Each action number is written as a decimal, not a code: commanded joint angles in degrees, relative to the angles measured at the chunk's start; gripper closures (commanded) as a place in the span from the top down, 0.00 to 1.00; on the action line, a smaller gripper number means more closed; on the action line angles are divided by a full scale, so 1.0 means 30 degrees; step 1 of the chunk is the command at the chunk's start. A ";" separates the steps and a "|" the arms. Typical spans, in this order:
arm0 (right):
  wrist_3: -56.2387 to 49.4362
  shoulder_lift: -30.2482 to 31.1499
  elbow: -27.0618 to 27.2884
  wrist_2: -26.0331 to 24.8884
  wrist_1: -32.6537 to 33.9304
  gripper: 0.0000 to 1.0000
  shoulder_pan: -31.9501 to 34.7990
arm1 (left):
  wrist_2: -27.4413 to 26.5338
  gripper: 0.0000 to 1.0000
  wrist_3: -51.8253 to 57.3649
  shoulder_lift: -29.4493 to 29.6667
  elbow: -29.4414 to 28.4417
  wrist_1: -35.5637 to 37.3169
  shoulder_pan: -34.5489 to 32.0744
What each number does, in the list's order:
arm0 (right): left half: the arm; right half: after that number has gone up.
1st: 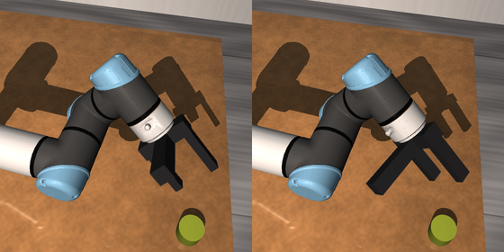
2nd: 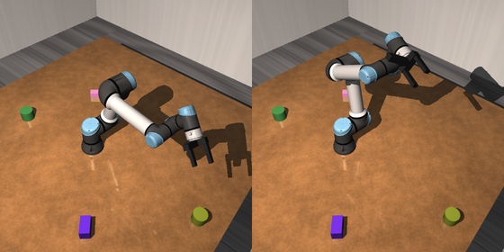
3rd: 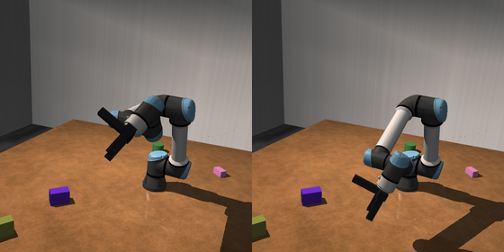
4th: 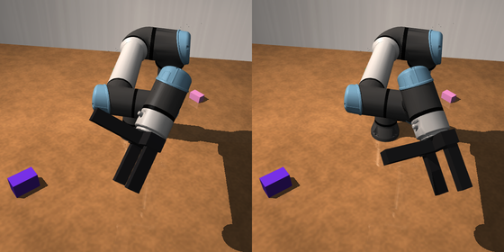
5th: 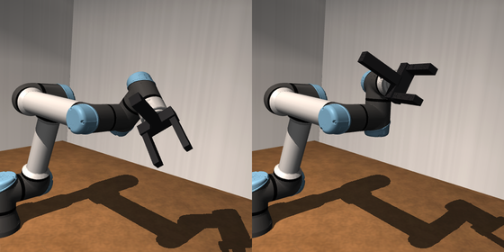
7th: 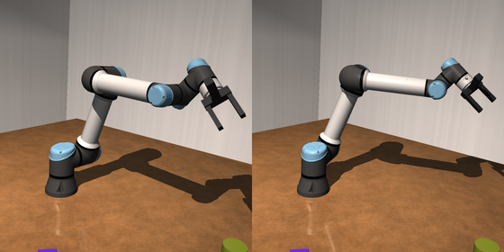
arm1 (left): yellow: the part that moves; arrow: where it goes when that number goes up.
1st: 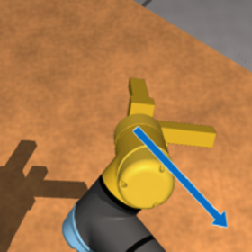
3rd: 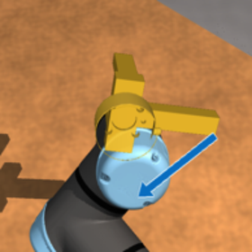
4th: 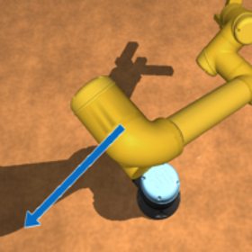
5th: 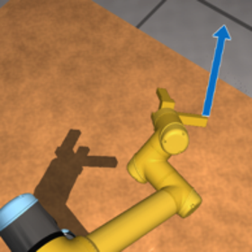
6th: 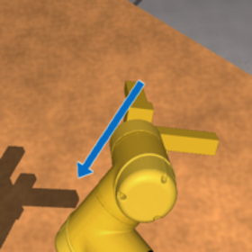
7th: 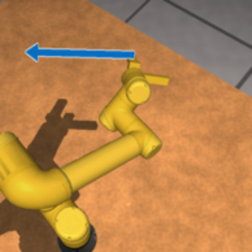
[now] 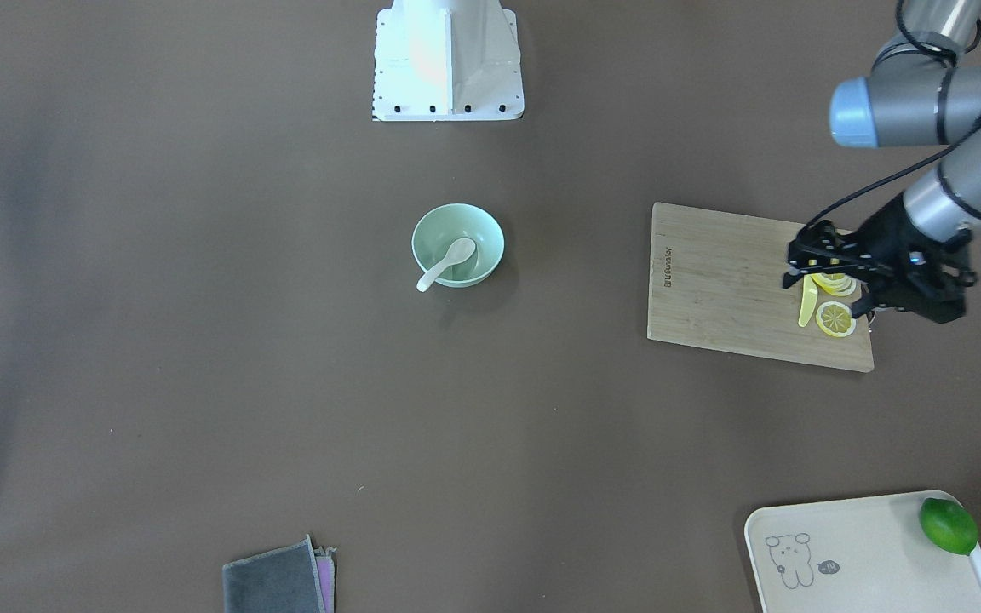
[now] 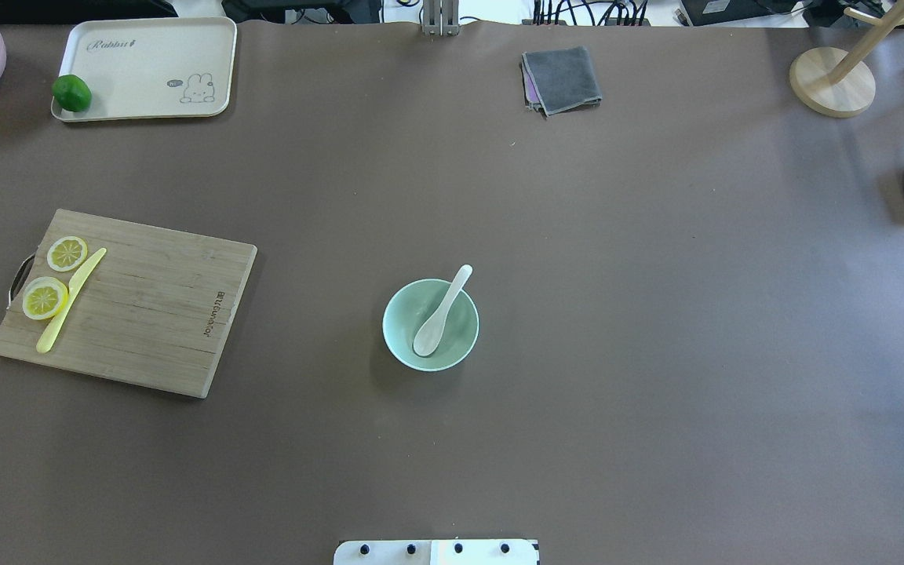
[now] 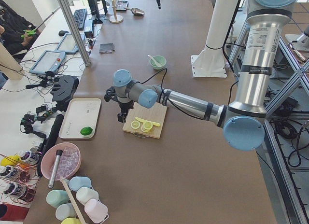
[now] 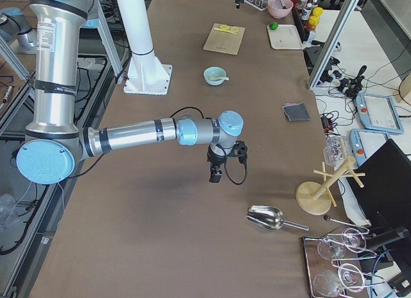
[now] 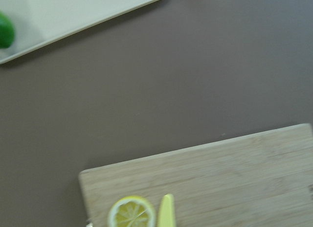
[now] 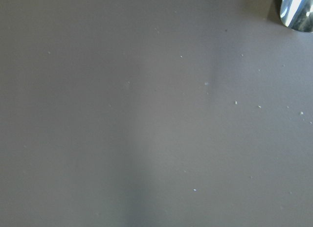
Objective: Place spoon in bowl
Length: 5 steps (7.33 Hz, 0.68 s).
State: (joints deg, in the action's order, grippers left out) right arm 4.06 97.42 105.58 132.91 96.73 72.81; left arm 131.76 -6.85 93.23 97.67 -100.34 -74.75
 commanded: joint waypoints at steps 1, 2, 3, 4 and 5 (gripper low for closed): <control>-0.1439 0.1155 -0.0359 0.0022 0.0012 1.00 0.0747 | -0.1318 0.98 0.2221 -0.2626 -0.0298 0.0165 -0.2790; -0.1615 0.1479 -0.0534 0.0081 -0.0017 1.00 0.1127 | -0.1148 0.98 0.2254 -0.3035 -0.0910 0.0224 -0.4365; -0.2835 0.1598 -0.1174 0.0110 -0.0017 1.00 0.1653 | -0.1117 0.98 0.2225 -0.2808 -0.1931 0.0195 -0.5570; -0.3456 0.1570 -0.2051 0.0198 -0.0017 1.00 0.2297 | -0.1117 0.98 0.2196 -0.2805 -0.2115 0.0224 -0.6307; -0.3462 0.1570 -0.2959 0.0518 -0.0134 1.00 0.2738 | -0.1117 0.98 0.2050 -0.3124 -0.2146 0.0195 -0.6576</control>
State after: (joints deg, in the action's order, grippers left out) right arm -5.15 102.03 100.02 133.60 96.61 79.05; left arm 128.40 -0.36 84.62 91.97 -99.72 -92.37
